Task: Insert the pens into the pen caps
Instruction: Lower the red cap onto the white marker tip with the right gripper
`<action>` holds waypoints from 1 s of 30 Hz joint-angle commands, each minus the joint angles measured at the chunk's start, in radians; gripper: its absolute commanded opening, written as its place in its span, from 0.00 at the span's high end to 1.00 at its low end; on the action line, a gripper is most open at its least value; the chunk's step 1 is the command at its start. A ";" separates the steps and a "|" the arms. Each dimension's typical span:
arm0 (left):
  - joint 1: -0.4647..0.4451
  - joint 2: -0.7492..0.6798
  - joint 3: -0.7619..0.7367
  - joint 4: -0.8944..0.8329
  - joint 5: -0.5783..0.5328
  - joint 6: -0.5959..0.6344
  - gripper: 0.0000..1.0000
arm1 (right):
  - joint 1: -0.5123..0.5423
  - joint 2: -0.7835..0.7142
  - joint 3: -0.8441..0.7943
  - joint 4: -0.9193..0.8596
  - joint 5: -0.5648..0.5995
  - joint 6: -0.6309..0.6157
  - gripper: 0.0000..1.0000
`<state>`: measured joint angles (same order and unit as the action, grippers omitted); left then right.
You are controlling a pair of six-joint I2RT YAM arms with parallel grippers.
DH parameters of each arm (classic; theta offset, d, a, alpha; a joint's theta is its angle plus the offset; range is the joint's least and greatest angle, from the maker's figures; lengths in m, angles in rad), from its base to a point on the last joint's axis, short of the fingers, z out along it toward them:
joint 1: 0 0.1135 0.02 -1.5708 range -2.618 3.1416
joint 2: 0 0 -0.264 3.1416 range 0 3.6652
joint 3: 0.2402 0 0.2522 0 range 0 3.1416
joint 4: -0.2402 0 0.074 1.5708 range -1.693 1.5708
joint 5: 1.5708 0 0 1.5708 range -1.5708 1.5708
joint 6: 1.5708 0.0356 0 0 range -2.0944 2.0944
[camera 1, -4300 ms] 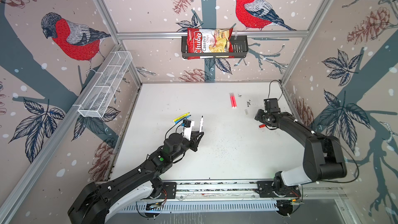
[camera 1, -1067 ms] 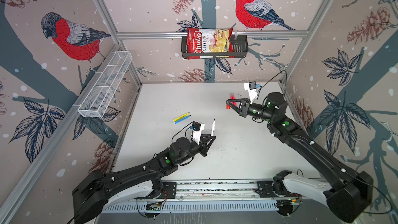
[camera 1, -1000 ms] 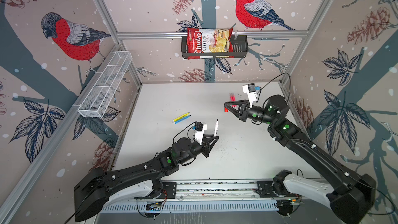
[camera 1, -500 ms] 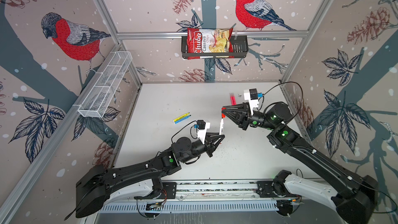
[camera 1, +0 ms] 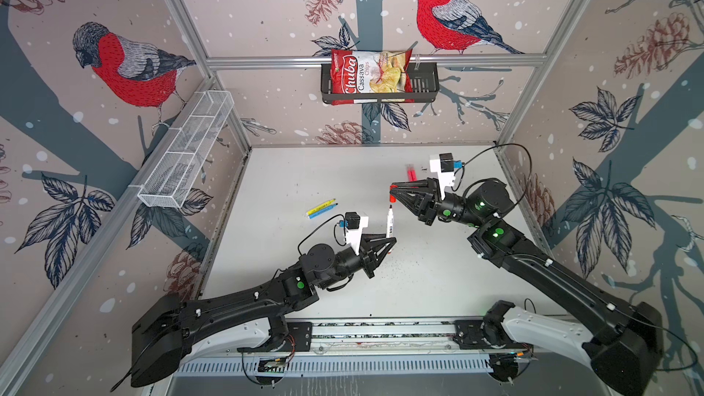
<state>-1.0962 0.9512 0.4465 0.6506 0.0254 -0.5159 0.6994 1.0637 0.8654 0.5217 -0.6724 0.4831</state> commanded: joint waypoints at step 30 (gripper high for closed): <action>-0.004 -0.022 0.018 0.046 -0.018 0.022 0.92 | 0.032 0.022 -0.062 0.078 -0.055 0.063 0.99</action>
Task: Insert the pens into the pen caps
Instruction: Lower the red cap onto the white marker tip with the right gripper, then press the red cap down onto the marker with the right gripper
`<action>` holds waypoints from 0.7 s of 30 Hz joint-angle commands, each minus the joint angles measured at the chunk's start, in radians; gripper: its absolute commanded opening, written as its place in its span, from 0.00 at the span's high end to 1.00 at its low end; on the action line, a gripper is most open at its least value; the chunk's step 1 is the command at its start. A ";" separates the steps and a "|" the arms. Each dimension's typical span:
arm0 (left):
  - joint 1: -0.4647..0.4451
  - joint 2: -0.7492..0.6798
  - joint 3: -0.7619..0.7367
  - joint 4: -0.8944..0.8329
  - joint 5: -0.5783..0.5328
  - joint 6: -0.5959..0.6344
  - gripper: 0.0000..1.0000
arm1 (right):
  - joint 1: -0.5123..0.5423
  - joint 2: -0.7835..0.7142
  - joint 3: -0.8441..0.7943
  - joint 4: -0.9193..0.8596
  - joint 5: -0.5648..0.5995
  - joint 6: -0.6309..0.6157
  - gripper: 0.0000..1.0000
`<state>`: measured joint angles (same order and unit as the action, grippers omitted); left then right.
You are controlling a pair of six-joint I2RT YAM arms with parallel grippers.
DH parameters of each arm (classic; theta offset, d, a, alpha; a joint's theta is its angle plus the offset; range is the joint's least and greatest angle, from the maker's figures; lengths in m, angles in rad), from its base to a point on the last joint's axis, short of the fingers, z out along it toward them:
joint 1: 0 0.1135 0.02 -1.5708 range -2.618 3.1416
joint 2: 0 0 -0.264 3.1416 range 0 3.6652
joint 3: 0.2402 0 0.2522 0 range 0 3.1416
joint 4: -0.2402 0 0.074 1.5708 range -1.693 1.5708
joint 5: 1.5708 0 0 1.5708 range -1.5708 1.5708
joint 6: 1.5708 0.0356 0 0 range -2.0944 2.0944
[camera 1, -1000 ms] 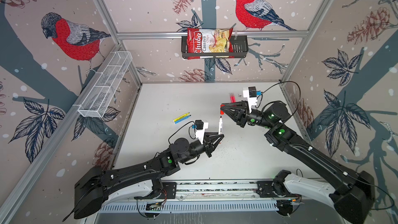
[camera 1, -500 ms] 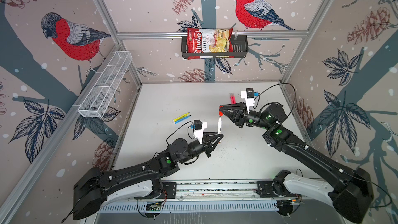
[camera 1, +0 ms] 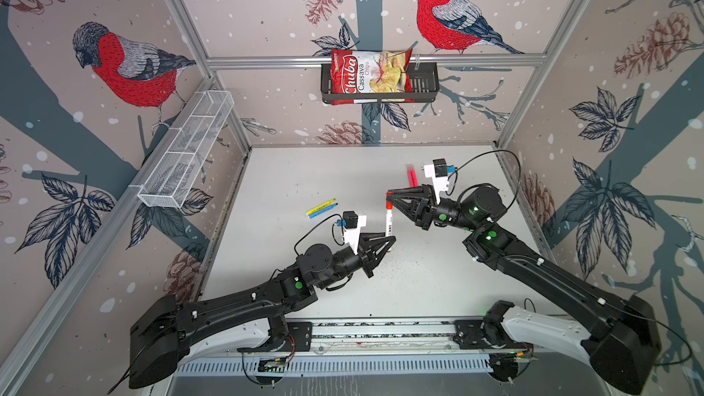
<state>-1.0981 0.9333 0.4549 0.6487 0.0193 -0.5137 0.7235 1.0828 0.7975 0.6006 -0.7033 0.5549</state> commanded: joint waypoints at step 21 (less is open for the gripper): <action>-0.002 -0.057 0.014 0.015 -0.090 0.073 0.93 | 0.059 0.003 0.002 -0.138 -0.006 -0.062 1.00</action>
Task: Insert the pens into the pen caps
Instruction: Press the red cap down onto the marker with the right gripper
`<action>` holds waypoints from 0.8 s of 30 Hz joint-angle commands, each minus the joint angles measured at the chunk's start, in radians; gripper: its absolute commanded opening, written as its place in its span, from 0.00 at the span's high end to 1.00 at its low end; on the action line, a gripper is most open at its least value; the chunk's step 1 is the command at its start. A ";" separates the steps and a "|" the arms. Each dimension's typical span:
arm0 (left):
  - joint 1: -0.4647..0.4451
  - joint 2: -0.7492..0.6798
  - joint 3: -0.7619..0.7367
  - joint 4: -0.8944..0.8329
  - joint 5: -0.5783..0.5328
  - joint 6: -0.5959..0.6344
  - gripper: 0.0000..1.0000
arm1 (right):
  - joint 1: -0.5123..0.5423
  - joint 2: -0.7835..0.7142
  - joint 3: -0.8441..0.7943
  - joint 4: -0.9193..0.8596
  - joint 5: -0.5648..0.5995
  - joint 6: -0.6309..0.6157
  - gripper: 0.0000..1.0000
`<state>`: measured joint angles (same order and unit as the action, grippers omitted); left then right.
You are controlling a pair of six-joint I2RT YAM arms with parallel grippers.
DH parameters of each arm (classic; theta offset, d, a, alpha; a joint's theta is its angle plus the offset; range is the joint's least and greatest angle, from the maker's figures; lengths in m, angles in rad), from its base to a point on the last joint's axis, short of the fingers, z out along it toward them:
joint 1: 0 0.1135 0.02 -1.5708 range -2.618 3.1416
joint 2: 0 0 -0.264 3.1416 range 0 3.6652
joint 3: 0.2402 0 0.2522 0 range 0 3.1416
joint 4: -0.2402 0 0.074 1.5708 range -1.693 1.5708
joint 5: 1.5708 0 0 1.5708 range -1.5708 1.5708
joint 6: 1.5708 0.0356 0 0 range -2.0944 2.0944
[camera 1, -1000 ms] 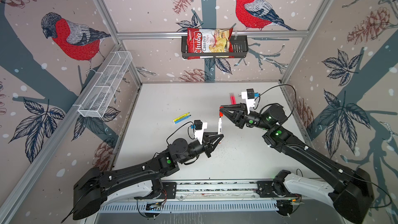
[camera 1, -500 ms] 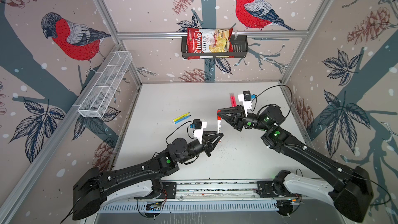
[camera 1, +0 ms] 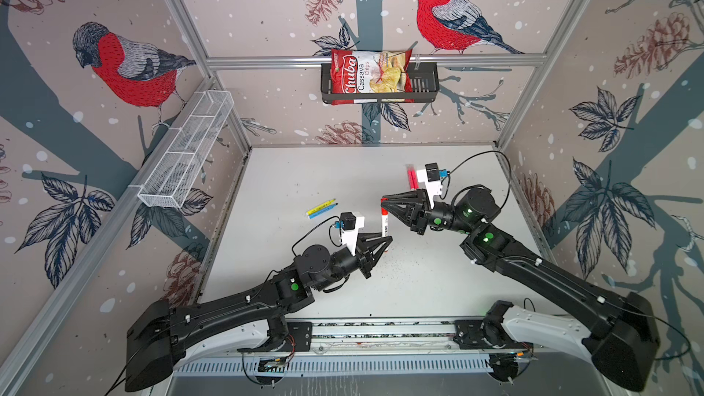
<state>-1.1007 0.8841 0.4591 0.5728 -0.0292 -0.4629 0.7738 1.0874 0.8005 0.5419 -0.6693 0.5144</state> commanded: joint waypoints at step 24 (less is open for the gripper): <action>0.001 -0.045 0.061 0.102 -0.120 0.085 1.00 | 0.079 -0.019 -0.072 -0.196 0.060 -0.082 1.00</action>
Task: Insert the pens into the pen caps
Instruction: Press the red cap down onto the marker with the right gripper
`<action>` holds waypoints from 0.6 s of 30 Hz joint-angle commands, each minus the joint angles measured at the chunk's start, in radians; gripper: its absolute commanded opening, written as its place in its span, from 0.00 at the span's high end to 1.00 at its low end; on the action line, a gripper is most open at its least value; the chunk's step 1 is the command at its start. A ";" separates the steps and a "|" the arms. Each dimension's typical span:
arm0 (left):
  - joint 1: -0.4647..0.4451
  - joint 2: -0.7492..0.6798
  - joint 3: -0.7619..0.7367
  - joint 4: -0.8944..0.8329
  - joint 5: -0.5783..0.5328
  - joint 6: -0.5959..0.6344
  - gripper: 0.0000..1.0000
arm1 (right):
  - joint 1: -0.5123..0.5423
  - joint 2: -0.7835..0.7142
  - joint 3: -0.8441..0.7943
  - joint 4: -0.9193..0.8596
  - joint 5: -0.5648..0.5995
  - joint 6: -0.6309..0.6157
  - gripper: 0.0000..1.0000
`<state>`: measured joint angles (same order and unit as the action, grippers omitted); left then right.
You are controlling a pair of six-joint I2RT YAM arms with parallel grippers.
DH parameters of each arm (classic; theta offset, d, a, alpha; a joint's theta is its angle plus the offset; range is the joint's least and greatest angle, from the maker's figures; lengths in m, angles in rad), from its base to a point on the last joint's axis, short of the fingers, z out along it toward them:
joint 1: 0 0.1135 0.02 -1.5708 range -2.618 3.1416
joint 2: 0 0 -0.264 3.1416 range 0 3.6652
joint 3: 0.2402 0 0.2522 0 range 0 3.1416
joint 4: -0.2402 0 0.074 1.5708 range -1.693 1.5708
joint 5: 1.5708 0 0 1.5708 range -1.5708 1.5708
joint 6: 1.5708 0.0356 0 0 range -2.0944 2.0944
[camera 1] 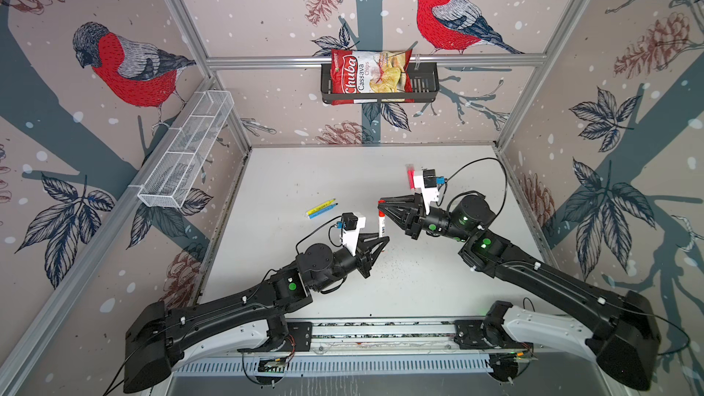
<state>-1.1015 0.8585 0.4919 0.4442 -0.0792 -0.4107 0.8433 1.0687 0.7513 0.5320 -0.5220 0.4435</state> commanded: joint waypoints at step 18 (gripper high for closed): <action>0.032 -0.027 0.056 0.276 0.038 0.066 1.00 | 0.012 -0.007 -0.033 -0.280 -0.140 -0.076 1.00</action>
<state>-1.0821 0.8494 0.5110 0.3988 -0.0444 -0.3622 0.8478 1.0534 0.7345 0.5270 -0.5060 0.4122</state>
